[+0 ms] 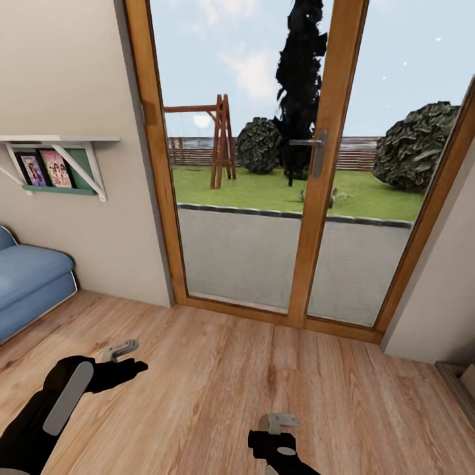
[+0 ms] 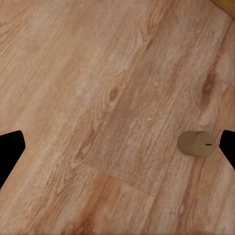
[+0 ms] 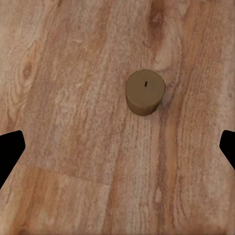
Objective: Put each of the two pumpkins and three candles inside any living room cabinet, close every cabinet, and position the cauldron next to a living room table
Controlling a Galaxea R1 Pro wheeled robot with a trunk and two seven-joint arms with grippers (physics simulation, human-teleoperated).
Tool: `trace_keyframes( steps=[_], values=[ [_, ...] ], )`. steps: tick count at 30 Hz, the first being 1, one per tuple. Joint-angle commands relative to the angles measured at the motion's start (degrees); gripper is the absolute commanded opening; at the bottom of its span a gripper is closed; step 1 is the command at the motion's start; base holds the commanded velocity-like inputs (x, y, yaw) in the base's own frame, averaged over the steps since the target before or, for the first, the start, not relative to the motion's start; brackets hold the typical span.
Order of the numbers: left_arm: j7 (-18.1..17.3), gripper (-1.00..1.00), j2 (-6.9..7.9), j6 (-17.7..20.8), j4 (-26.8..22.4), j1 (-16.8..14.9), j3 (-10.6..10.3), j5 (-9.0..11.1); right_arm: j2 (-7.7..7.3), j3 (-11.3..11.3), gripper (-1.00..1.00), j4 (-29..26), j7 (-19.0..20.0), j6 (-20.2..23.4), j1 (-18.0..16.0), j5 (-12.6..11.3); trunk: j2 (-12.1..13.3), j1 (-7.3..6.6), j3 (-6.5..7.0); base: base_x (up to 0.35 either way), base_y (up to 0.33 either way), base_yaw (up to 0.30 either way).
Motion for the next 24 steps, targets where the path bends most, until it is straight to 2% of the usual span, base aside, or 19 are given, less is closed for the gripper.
trace_keyframes(
  steps=[1,14,24],
  values=[
    [0.5,1.0,0.0,0.2,0.0,0.0,0.0,0.6,-0.04,0.5,1.0,-0.1,-0.5,0.2,-0.1,-0.3,0.0,-0.01,-0.06,0.0,0.0,0.0],
    [0.5,1.0,-0.35,0.2,0.0,0.0,-0.6,0.5,-0.04,0.4,1.0,0.1,-0.5,0.2,-0.1,-0.3,0.0,-0.01,-0.06,0.132,-0.032,0.0],
    [0.5,1.0,-0.41,0.2,0.0,0.0,-0.6,0.6,0.0,0.3,1.0,0.3,-0.6,0.2,-0.1,-0.4,0.0,-0.01,-0.06,0.018,-0.007,0.0]
  ],
)
